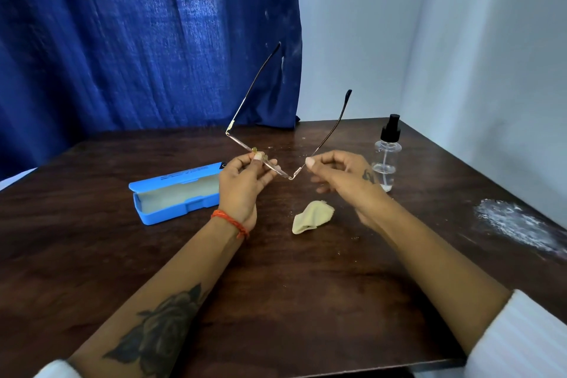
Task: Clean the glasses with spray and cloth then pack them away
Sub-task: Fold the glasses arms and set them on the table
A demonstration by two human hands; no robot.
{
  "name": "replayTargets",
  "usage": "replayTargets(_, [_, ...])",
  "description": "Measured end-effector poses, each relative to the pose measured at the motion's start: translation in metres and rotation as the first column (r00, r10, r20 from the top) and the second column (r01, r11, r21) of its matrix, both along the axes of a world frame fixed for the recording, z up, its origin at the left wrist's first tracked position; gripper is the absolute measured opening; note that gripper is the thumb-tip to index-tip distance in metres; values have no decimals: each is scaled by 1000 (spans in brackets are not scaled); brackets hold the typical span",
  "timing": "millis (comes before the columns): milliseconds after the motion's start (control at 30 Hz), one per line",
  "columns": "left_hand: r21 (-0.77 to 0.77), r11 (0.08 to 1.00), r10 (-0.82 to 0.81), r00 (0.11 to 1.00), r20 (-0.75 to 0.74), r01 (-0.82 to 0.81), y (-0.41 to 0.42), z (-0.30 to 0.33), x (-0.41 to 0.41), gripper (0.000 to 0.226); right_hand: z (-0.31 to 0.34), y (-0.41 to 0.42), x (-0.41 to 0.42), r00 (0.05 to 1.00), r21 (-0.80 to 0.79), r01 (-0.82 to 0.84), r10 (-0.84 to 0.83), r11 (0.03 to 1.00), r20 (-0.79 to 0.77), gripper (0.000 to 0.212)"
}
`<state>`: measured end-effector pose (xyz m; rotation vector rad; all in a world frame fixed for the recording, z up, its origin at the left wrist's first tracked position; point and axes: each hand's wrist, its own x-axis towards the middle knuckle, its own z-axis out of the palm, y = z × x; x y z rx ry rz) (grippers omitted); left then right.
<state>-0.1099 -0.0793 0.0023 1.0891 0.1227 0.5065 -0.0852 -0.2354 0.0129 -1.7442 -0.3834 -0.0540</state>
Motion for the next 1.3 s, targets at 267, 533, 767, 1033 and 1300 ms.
replayTargets(267, [-16,994,-106,994,-38,105,-4,3,-1,16,3,2,4,992,267,-130,126,955,33,12])
replayTargets(533, [-199,969,-140,989,36,144,10,13,-6,29,10,-14,12,997,237,-57,43,970,63,18])
replayTargets(767, [119,991,-63,998,-28,66,17,7,-5,17,12,-21,14,982,161,-1,-29,987,186,22])
replayTargets(1033, [423,906,-33,997,71,0,22,12,-8,24,9,-26,16,839,-357,102,113,929,533,21])
replayTargets(1300, [826,536,-186,979,-88,176,36,21,-16,25,12,-35,20,847,-456,113,155,883,508,14])
